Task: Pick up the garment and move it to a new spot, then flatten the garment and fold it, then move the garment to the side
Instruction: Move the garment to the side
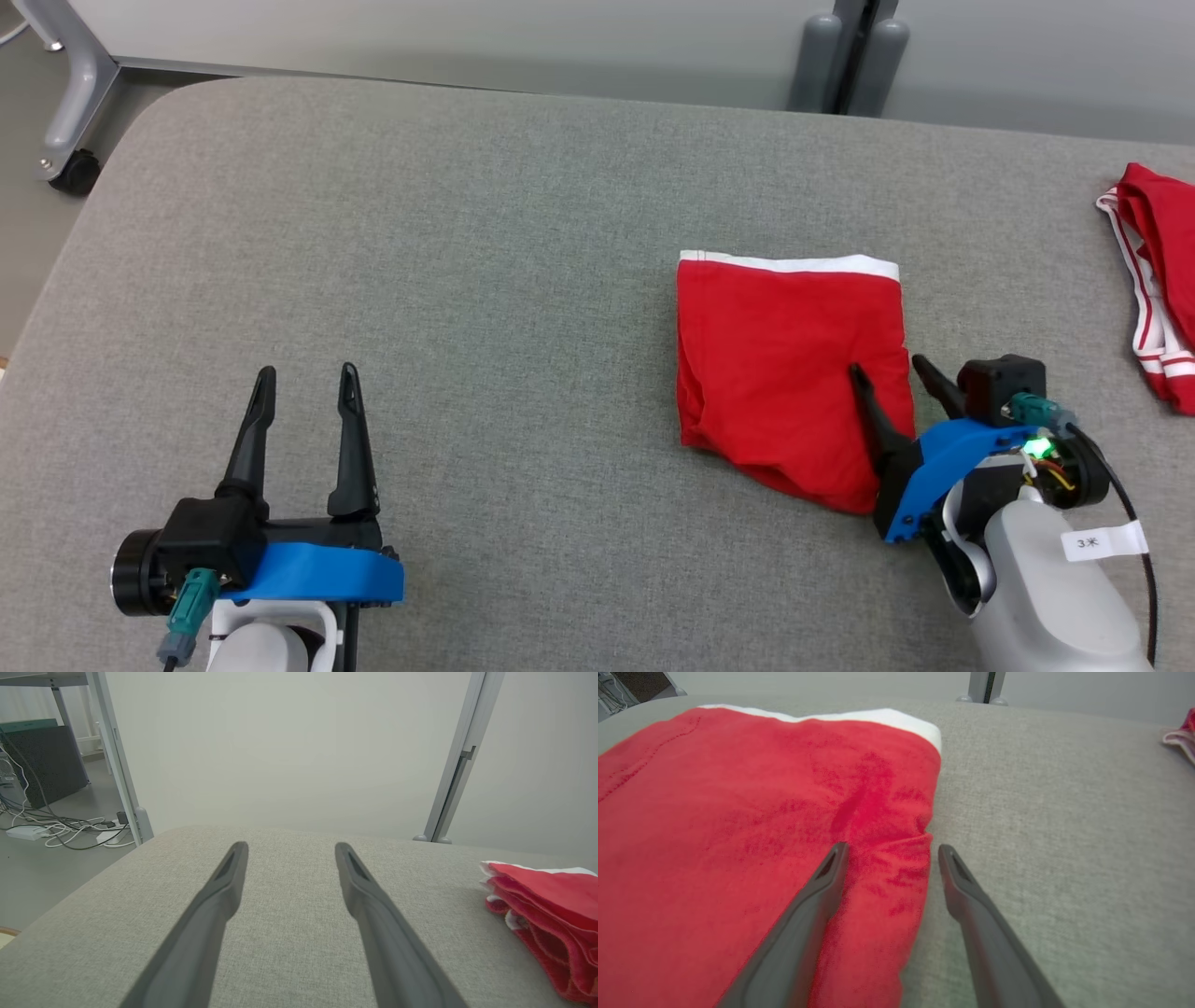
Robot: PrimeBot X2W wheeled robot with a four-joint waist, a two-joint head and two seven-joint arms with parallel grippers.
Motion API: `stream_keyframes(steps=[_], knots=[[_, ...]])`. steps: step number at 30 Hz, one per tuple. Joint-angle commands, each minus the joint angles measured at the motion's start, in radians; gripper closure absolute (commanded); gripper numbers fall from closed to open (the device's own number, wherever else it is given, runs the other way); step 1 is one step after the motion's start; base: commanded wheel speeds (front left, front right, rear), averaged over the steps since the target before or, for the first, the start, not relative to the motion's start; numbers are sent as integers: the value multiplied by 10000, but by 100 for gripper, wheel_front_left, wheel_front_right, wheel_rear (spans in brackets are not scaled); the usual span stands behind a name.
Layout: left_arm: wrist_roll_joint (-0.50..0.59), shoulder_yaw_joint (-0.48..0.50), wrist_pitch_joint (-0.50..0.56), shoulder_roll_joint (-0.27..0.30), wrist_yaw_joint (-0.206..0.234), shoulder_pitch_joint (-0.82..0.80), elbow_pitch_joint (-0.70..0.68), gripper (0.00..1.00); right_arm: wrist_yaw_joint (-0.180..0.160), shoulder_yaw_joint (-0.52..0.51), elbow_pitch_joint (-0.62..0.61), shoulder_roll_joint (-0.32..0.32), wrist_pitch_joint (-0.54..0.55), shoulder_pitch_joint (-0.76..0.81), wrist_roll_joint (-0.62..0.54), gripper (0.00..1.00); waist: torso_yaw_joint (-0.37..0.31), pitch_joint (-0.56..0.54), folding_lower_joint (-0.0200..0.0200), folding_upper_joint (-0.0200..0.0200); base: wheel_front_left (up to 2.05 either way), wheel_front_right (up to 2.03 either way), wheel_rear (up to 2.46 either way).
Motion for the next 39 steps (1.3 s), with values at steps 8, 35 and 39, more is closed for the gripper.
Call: stream_keyframes(steps=[8,35,39], knots=[[-40,-74,-66,-77,-1,-237,97,0,5,549,1753,299,-244,-422,496,0,21,62,-1,0,0,0,0],[193,229,-71,127,-145,-1132,-356,0,2,1588,-120,-1550,-1595,-44,1661,100,-2666,932,-1,0,0,0,0],[246,180,-71,133,-165,-1310,-308,0,2,1551,-572,-1812,-1486,-55,1606,100,-2723,1022,-1,0,0,0,0]])
